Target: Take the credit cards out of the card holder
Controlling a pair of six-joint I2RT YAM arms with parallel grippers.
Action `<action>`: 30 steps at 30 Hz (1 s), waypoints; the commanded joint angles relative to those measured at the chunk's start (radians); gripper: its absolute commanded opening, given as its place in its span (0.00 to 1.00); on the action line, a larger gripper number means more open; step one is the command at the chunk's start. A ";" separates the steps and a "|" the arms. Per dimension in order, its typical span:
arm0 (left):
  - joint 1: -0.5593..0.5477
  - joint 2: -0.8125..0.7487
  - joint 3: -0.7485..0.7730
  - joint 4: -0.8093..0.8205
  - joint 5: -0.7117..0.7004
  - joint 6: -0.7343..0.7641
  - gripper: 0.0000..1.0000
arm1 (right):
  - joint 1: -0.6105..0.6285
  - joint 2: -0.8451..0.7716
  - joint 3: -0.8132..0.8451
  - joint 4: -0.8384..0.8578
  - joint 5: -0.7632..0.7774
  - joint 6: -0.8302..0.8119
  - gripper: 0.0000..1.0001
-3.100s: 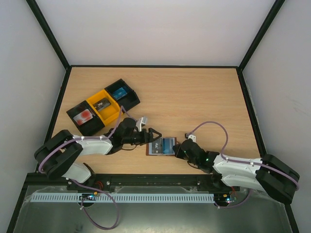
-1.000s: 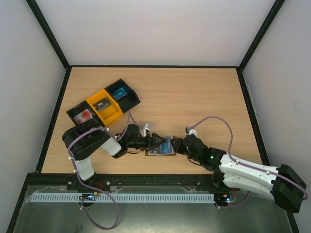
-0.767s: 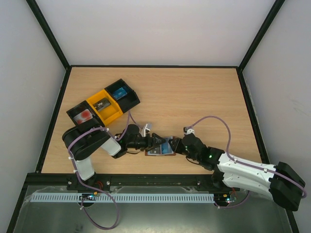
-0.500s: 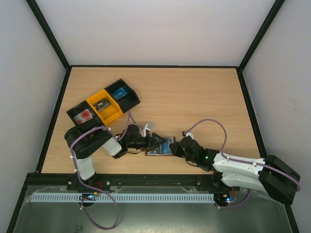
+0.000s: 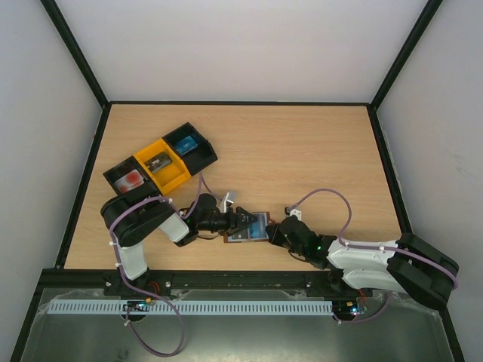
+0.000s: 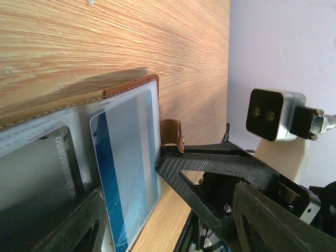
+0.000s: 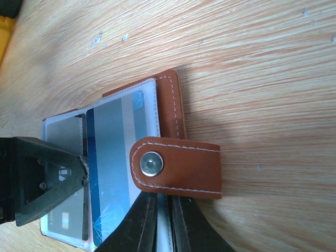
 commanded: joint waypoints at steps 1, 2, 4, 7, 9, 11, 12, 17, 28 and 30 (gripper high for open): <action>-0.005 0.019 -0.013 -0.023 -0.013 0.019 0.68 | 0.007 -0.006 -0.023 -0.082 0.023 0.000 0.09; -0.005 0.019 -0.012 -0.026 -0.014 0.021 0.68 | 0.006 -0.022 -0.022 -0.102 0.031 0.000 0.08; -0.005 0.021 -0.008 -0.033 -0.017 0.026 0.68 | 0.007 -0.057 -0.021 -0.137 0.054 -0.001 0.07; -0.005 0.023 -0.005 -0.034 -0.017 0.027 0.68 | 0.007 -0.093 -0.011 -0.199 0.077 -0.001 0.07; -0.005 0.022 -0.006 -0.035 -0.017 0.027 0.68 | 0.007 -0.122 0.015 -0.256 0.076 -0.008 0.08; -0.005 0.018 -0.007 -0.035 -0.018 0.027 0.68 | 0.006 -0.172 0.039 -0.295 0.064 -0.014 0.10; -0.005 0.014 -0.010 -0.036 -0.020 0.029 0.68 | 0.006 -0.204 0.046 -0.302 0.055 -0.014 0.11; -0.006 0.010 -0.013 -0.035 -0.025 0.031 0.68 | 0.007 -0.289 0.056 -0.252 -0.005 0.008 0.13; -0.007 0.010 -0.015 -0.027 -0.023 0.027 0.68 | 0.007 -0.164 0.071 -0.096 -0.063 0.007 0.13; -0.009 0.011 -0.015 -0.027 -0.024 0.027 0.68 | 0.007 -0.138 0.070 -0.101 -0.042 0.010 0.13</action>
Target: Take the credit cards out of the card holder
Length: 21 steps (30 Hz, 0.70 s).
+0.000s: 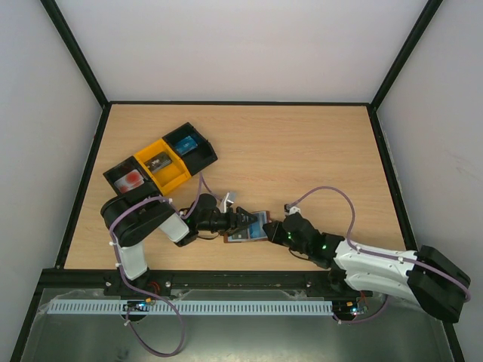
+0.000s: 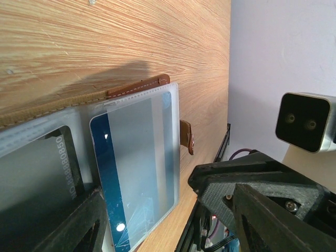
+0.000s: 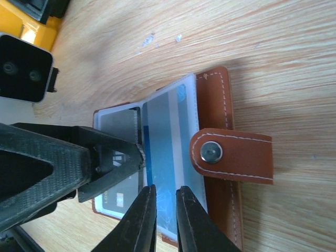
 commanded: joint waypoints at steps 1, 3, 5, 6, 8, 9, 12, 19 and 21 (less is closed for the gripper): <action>-0.010 0.012 -0.015 -0.023 -0.016 0.023 0.68 | 0.006 0.049 0.021 0.039 0.032 0.007 0.13; -0.012 0.013 -0.014 -0.023 -0.016 0.022 0.68 | 0.007 0.075 0.007 0.055 0.041 0.009 0.13; -0.011 0.014 -0.013 -0.023 -0.016 0.022 0.68 | 0.006 0.100 -0.009 0.070 0.040 0.018 0.13; -0.013 0.015 -0.013 -0.021 -0.016 0.022 0.68 | 0.006 0.117 -0.017 0.076 0.039 0.023 0.13; -0.013 0.014 -0.012 -0.023 -0.015 0.025 0.68 | 0.008 0.135 -0.038 0.097 0.030 0.032 0.12; -0.014 0.015 -0.010 -0.024 -0.015 0.025 0.68 | 0.007 0.143 -0.049 0.109 0.023 0.037 0.12; -0.014 0.013 -0.009 -0.030 -0.016 0.028 0.68 | 0.006 0.162 -0.066 0.102 0.016 0.044 0.11; -0.023 -0.036 0.019 -0.171 -0.064 0.098 0.67 | 0.006 0.151 -0.106 0.102 0.018 0.059 0.09; -0.027 -0.042 0.023 -0.190 -0.078 0.108 0.65 | 0.007 0.144 -0.115 0.106 0.020 0.063 0.09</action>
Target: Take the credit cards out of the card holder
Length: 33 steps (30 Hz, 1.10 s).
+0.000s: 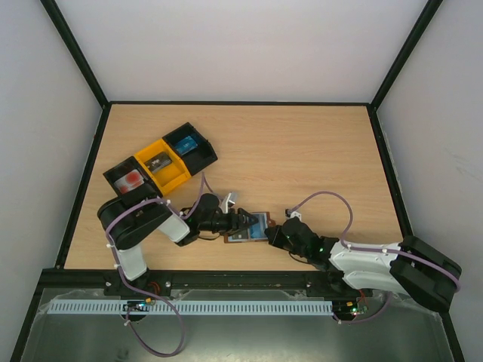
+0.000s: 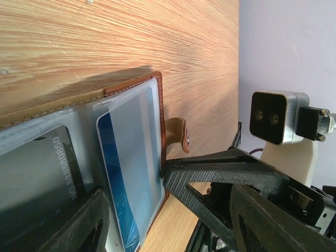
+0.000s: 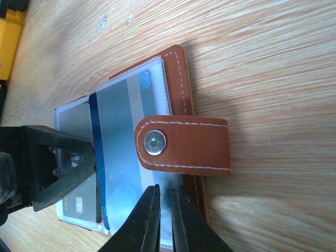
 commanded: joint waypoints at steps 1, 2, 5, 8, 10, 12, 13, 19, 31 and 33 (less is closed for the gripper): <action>-0.010 -0.017 0.011 -0.122 -0.057 0.065 0.63 | 0.007 -0.002 -0.048 -0.043 0.014 0.019 0.09; -0.012 -0.016 0.011 -0.120 -0.057 0.066 0.61 | 0.007 -0.005 -0.051 -0.039 0.016 0.022 0.09; -0.019 -0.003 0.021 -0.118 -0.059 0.069 0.56 | 0.007 -0.001 -0.055 -0.030 0.017 0.022 0.09; -0.027 0.009 0.035 -0.115 -0.056 0.070 0.49 | 0.007 0.021 -0.052 -0.013 0.010 0.016 0.09; -0.033 0.010 0.038 -0.109 -0.055 0.066 0.44 | 0.007 0.036 -0.051 -0.001 0.001 0.014 0.07; -0.037 0.009 0.038 -0.106 -0.054 0.064 0.40 | 0.007 0.049 -0.054 0.008 -0.004 0.013 0.05; -0.038 0.006 0.038 -0.105 -0.053 0.064 0.39 | 0.007 0.055 -0.056 0.013 -0.004 0.015 0.05; -0.042 -0.007 0.037 -0.098 -0.044 0.060 0.30 | 0.006 0.084 -0.063 0.035 -0.009 0.016 0.04; -0.043 -0.021 0.027 -0.121 -0.055 0.059 0.19 | 0.007 0.086 -0.072 0.026 0.003 0.023 0.04; -0.042 -0.030 0.024 -0.125 -0.057 0.061 0.14 | 0.007 0.085 -0.075 0.025 0.004 0.025 0.04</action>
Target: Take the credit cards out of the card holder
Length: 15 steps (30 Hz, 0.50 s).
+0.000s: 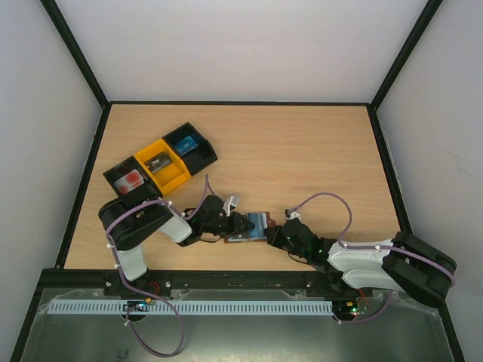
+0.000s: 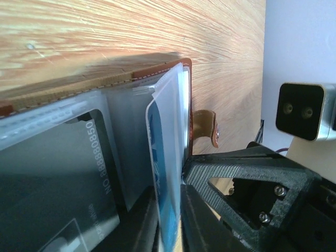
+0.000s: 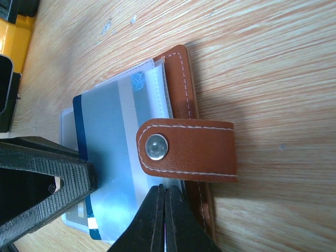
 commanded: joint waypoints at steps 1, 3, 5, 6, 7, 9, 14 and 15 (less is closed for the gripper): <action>-0.007 -0.027 -0.001 -0.015 -0.010 0.016 0.13 | 0.007 0.024 -0.045 -0.102 0.009 0.008 0.04; -0.003 -0.043 -0.002 -0.039 -0.017 0.025 0.11 | 0.007 0.021 -0.048 -0.102 0.008 0.009 0.04; 0.000 -0.059 -0.008 -0.059 -0.027 0.030 0.10 | 0.007 0.015 -0.048 -0.106 0.012 0.010 0.04; 0.002 -0.066 -0.013 -0.061 -0.029 0.032 0.09 | 0.006 0.013 -0.048 -0.111 0.015 0.009 0.04; 0.005 -0.074 -0.017 -0.062 -0.029 0.032 0.06 | 0.007 0.009 -0.048 -0.115 0.017 0.008 0.04; 0.007 -0.082 -0.023 -0.066 -0.030 0.032 0.03 | 0.007 0.003 -0.047 -0.120 0.023 0.009 0.04; 0.008 -0.088 -0.020 -0.085 -0.031 0.030 0.03 | 0.007 -0.003 -0.043 -0.127 0.021 0.006 0.04; 0.009 -0.091 -0.019 -0.090 -0.034 0.031 0.03 | 0.008 -0.005 -0.044 -0.130 0.023 0.006 0.04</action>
